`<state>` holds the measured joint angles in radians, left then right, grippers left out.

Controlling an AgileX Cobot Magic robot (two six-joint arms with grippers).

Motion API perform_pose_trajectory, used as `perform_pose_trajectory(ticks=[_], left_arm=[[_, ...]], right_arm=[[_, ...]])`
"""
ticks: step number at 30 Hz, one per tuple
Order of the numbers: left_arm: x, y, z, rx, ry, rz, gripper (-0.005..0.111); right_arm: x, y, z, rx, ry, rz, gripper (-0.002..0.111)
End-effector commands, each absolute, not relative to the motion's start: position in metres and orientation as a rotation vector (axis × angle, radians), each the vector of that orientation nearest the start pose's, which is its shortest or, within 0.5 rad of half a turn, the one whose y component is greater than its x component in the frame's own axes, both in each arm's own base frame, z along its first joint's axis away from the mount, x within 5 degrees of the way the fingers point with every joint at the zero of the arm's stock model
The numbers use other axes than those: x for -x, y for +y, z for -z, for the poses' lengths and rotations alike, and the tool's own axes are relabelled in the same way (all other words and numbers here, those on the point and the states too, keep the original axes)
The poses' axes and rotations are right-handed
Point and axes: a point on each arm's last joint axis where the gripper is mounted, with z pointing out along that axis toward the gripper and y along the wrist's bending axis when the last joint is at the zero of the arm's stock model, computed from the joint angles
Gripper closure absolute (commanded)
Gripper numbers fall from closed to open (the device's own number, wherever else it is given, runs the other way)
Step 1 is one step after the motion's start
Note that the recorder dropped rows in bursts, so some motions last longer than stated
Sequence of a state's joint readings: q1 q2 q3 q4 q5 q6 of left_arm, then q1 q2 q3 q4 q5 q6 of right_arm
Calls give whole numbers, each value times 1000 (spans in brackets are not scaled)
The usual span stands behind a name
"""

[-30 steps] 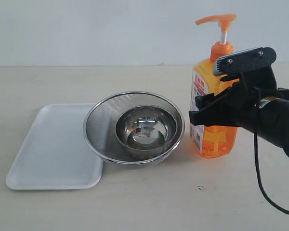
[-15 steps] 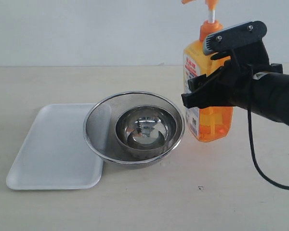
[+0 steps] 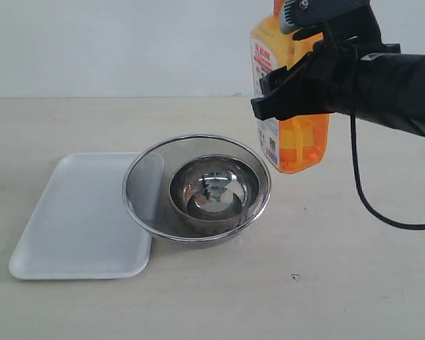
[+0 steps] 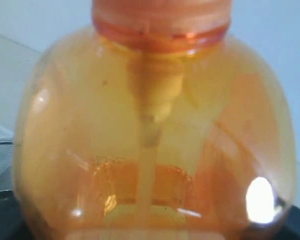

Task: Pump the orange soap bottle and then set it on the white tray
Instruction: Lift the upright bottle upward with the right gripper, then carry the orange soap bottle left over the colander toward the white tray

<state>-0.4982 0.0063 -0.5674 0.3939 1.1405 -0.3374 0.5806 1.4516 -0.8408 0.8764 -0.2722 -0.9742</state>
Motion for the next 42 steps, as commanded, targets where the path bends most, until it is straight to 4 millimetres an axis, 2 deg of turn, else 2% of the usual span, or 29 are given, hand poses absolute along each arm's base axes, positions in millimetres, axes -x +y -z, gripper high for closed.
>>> perform_pose_trajectory(ticks=[1, 8, 13, 22, 33, 42], left_arm=[[1, 36, -297, -111, 1949, 79, 102], [0, 36, -297, -112, 1946, 80, 102], [1, 36, -297, -111, 1947, 79, 102], [1, 36, -297, -111, 1947, 79, 102], [1, 36, -297, -111, 1947, 79, 102], [1, 36, -297, -111, 1949, 79, 102]], right_arm=[[-278, 159, -300, 519, 1738, -100, 108], [-280, 163, -310, 531, 1723, -125, 108], [-282, 169, -324, 553, 1703, -168, 108], [-281, 170, -324, 534, 1711, -190, 108], [-268, 195, -335, 581, 1651, -253, 108], [-266, 206, -347, 588, 1625, -303, 108]])
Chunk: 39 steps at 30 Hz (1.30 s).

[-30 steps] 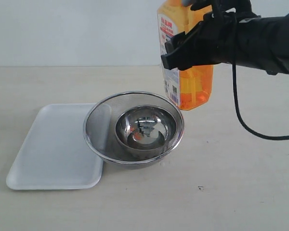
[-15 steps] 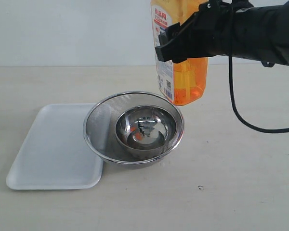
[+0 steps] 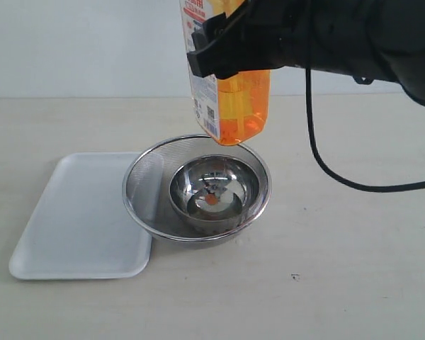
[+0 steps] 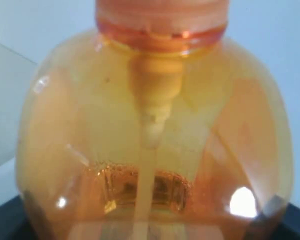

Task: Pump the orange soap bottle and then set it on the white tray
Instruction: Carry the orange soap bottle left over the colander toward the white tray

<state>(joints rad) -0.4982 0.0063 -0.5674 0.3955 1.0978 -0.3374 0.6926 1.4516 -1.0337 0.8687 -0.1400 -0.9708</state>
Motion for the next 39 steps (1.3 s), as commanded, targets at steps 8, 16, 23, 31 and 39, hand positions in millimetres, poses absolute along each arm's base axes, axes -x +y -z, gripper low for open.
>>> perform_pose_trajectory(ticks=[8, 16, 23, 31, 39], left_arm=[[1, 36, -297, -111, 1949, 79, 102], [1, 36, -297, -111, 1949, 79, 102], [1, 36, -297, -111, 1949, 79, 102], [1, 36, -297, -111, 1950, 82, 102], [1, 35, -297, -113, 1953, 93, 102]], right_arm=[[-267, 218, -343, 615, 1640, -330, 108], [-267, 254, -343, 693, 1619, -390, 108], [-270, 273, -343, 735, 1615, -427, 108], [-269, 289, -344, 770, 1600, -452, 108], [-272, 303, -348, 805, 1591, -485, 108]])
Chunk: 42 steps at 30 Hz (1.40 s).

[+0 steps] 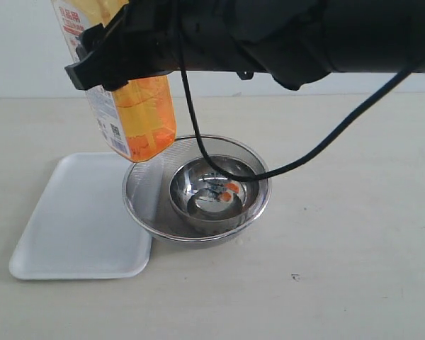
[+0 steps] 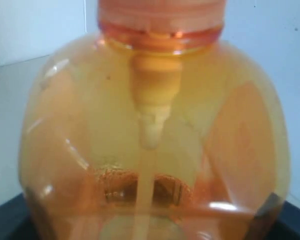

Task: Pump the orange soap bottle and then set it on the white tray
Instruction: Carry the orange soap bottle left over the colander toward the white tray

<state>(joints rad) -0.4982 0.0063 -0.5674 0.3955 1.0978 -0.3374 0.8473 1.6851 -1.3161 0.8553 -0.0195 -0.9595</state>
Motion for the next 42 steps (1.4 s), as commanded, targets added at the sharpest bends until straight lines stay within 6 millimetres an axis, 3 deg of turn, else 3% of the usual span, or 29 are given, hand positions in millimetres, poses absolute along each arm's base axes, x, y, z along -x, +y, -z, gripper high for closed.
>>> perform_pose_trajectory(ticks=[1, 16, 28, 42], left_arm=[[1, 35, -297, -113, 1954, 95, 102], [1, 35, -296, -113, 1957, 99, 102], [1, 35, -296, -113, 1959, 101, 102], [1, 35, -296, -119, 1962, 97, 102]], right_arm=[[-273, 305, -347, 812, 1593, -491, 108], [-273, 334, -354, 904, 1557, -549, 108], [-280, 367, -344, 1010, 1558, -612, 108], [-287, 392, -334, 1166, 1515, -634, 108]])
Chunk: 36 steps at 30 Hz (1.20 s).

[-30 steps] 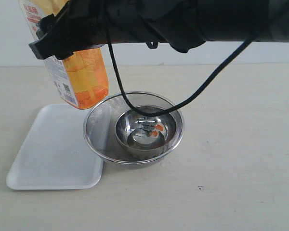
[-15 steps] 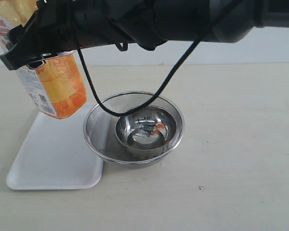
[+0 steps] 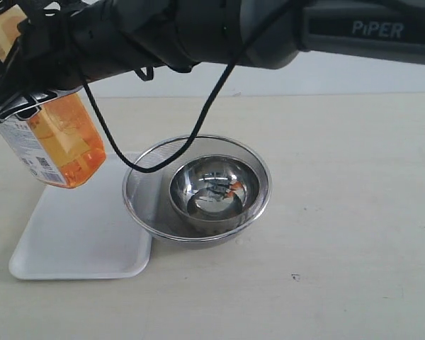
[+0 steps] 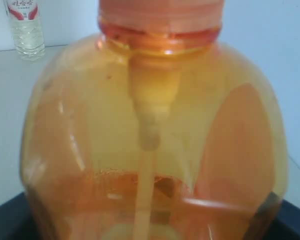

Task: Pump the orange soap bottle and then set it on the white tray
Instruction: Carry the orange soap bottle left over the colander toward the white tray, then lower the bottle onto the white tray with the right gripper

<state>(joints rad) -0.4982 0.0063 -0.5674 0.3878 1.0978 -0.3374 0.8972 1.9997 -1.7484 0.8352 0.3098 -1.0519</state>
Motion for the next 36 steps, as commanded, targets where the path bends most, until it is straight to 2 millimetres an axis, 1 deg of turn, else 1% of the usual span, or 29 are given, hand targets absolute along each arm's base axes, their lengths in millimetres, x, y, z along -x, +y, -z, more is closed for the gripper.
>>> perform_pose_trajectory(ticks=[1, 3, 7, 14, 19, 26, 29, 30, 31, 34, 36], left_arm=[[1, 35, -296, -119, 1962, 97, 102], [1, 35, -296, -124, 1962, 94, 102], [1, 35, -296, -128, 1961, 92, 102], [1, 35, -296, -127, 1965, 90, 102], [1, 35, -296, -131, 1965, 87, 102], [1, 35, -296, -131, 1965, 87, 102], [1, 35, -296, -131, 1965, 87, 102], [1, 35, -296, -131, 1965, 87, 102], [1, 35, -296, -131, 1965, 87, 102], [1, 35, -296, -131, 1965, 87, 102], [1, 35, -296, -131, 1965, 87, 102]], right_arm=[[-287, 393, -334, 1173, 1512, -636, 108], [-288, 396, -331, 1205, 1505, -633, 108], [-292, 404, -314, 1250, 1523, -638, 108], [-297, 408, -300, 1262, 1533, -616, 108], [-305, 411, -289, 1190, 1559, -605, 108], [-314, 416, -269, 1160, 1582, -564, 108], [-315, 417, -263, 1157, 1593, -561, 108], [-316, 418, -258, 1160, 1601, -558, 108], [-316, 418, -258, 1160, 1601, -558, 108], [-318, 422, -248, 1169, 1623, -576, 108], [-318, 424, -248, 1171, 1627, -589, 108]])
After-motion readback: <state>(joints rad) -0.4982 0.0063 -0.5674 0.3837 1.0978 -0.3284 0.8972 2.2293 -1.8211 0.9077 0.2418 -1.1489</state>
